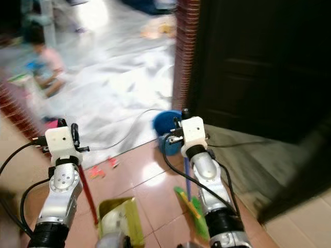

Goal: Sweep floor

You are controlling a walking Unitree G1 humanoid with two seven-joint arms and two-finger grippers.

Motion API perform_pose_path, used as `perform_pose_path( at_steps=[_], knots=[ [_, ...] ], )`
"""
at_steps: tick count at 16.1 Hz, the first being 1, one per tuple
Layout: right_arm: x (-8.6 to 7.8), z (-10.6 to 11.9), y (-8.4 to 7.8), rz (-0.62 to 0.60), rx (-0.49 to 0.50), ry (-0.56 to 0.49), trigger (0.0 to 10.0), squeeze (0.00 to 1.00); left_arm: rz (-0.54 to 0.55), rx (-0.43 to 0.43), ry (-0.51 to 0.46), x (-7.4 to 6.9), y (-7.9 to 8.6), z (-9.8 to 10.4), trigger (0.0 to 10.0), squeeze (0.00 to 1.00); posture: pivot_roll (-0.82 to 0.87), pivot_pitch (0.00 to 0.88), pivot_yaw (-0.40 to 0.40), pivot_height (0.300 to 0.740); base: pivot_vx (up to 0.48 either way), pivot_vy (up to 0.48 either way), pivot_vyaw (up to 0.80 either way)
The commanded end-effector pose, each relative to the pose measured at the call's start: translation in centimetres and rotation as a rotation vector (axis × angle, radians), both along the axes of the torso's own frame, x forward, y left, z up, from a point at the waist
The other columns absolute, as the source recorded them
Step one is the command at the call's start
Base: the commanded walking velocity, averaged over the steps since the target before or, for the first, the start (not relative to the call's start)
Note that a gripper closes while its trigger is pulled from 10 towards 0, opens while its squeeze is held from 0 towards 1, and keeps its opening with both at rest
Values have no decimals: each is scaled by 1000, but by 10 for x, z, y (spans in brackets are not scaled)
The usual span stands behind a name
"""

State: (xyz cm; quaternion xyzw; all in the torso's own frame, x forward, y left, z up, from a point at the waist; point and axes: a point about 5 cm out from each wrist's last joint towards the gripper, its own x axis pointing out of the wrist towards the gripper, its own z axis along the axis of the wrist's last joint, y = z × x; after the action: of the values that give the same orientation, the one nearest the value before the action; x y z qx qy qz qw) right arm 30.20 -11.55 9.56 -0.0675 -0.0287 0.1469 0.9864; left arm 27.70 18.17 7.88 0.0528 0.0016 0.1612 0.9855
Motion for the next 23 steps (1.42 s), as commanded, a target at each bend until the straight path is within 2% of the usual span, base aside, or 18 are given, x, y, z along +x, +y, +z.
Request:
perform_pose_path(
  at_steps=[1,4,7,9,10,13,15,17,19,20,23],
  knots=[
    [5,15,9,36,-5,-75,10000,0,-7,7,-14,0,2,3,10000,0,13,0,12,740,0,0,800],
    [13,30,24,122,-34,-141,10000,0,-96,-27,5,-2,-9,-10,10000,0,21,0,3,740,0,0,800],
    [21,43,29,141,-30,-185,10000,0,-165,-53,-12,3,-20,-4,10000,0,27,0,13,740,0,0,800],
    [23,47,21,91,-37,-207,10000,0,-149,-91,-22,8,-21,2,10000,0,40,0,12,740,0,0,800],
    [22,47,17,69,-38,-208,10000,0,-153,-84,-14,7,-21,2,10000,0,48,0,19,740,0,0,800],
    [16,40,3,-12,-64,-211,10000,0,-147,-33,7,-2,-19,-6,10000,0,31,0,22,740,0,0,800],
    [12,31,-14,-106,-98,-201,10000,0,-184,-88,20,-3,-27,-10,10000,0,33,0,24,740,0,0,800],
    [9,27,-20,-138,-103,-196,10000,0,-162,-74,13,-5,-27,-9,10000,0,30,0,29,740,0,0,800],
    [4,24,-25,-167,-93,-190,10000,0,-136,-68,16,-8,-25,-11,10000,0,21,0,36,740,0,0,0],
    [3,23,-24,-160,-94,-186,10000,0,-129,-116,33,-9,-22,-16,10000,0,16,0,36,740,0,0,0],
    [6,33,-7,-39,-90,-231,10000,0,-119,-136,10,-2,-14,-10,10000,0,14,0,33,740,0,0,533]
  ],
)
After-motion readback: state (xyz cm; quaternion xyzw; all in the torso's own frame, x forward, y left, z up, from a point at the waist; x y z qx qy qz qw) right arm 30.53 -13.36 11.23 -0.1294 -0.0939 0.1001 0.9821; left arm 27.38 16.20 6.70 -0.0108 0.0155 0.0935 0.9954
